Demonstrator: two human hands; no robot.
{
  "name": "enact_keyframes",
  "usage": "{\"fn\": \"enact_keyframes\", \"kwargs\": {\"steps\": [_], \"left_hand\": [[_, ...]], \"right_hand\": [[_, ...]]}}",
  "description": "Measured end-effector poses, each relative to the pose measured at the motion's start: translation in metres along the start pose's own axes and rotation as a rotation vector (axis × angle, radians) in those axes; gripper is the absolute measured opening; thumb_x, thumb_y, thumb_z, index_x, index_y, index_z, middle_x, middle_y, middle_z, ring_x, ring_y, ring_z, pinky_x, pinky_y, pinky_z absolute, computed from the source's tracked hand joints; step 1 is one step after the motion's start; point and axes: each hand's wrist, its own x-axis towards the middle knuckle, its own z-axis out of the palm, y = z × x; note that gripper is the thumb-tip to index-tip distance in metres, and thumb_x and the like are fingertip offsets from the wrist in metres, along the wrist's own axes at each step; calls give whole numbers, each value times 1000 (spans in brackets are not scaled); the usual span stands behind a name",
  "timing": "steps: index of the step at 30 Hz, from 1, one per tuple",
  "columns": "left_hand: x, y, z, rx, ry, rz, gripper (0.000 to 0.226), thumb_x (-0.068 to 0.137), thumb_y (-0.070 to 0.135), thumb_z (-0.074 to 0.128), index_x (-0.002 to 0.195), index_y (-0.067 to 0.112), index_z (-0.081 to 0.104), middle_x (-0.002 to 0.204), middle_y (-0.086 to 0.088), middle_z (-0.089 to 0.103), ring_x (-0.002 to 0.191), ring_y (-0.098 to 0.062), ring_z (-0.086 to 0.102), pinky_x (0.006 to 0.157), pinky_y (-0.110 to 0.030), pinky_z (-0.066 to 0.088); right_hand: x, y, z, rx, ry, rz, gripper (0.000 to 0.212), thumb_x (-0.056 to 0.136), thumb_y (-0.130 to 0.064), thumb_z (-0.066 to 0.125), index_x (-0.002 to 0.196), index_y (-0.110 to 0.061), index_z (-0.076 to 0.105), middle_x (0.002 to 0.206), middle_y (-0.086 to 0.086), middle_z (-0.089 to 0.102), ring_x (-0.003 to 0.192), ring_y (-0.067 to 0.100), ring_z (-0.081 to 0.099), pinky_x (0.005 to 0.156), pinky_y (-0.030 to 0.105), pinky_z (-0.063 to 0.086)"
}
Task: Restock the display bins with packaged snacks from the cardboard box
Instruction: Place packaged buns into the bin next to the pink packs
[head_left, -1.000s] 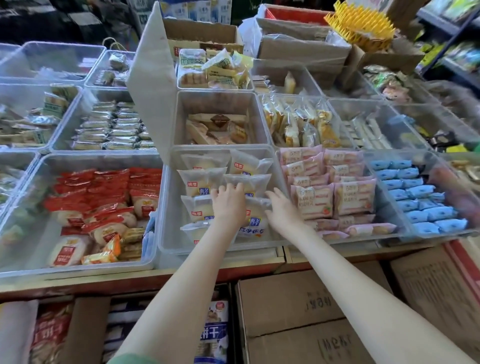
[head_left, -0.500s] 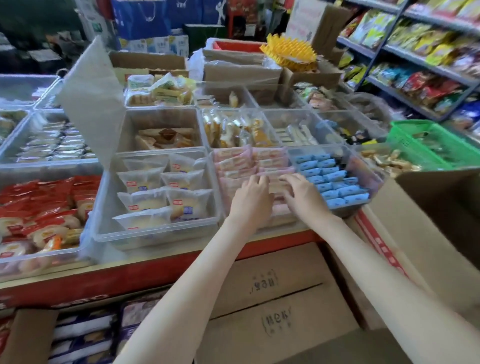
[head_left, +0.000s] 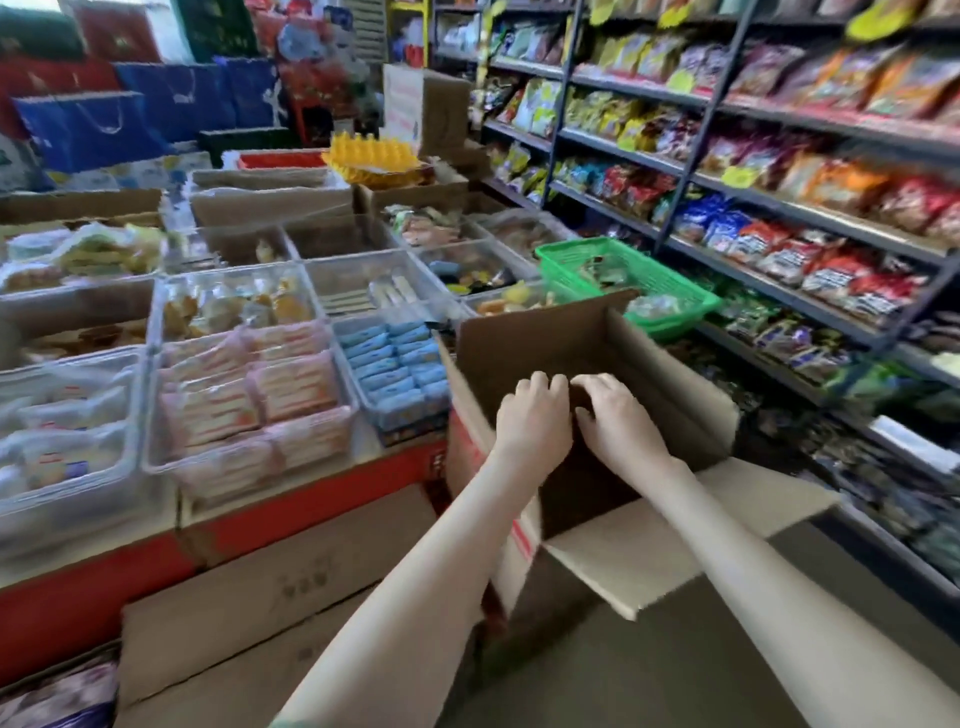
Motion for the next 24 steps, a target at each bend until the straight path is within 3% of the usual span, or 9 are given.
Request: {"fn": "enact_keyframes", "kwargs": {"steps": [7,10,12,14,18,24], "left_hand": [[41,48,114,-56,-116,-255,30,94,22,49,120,9,49,119,-11,55,109,-29,55,83,-35,45],[59,40,166,-55,-196,-398,46,92,20,53,134,8,40,129,-12,52,117,-27,52,97,-36,40],[71,32,199,-67,-257,-485,62,91,21,58,144,8,28,141,-14,43,131,-28,42,113,-42,27],[81,22,224,-65,-305,-534,72,89,23,62,147,9,22,149,-15,34,139,-28,31,117,-47,16],[84,0,256,-35,-451,-632,79,88,22,63,150,12,16,156,-14,19,146,-29,13,117,-53,3],[75,-16,292,13,-834,-775,99,89,26,59,148,22,-20,154,-13,-27,142,-32,-25,111,-57,-14]], "right_hand": [[23,99,31,-158,-155,34,41,94,-8,44,135,-11,45,135,9,47,123,28,43,98,36,37],[48,134,62,-222,-260,-12,47,95,-8,44,141,-12,37,140,6,43,127,25,41,98,34,39],[69,155,87,-286,-380,-57,56,94,-8,47,146,-12,28,146,8,36,133,26,36,102,35,38],[88,170,112,-341,-517,-95,63,93,-9,50,149,-12,20,151,10,28,137,28,30,106,38,37],[108,188,164,-379,-716,-199,65,94,-12,49,150,-14,16,153,11,25,140,30,25,109,42,33],[113,201,225,-385,-941,-254,87,86,1,58,152,-20,6,157,9,15,145,29,14,114,41,24]]}}
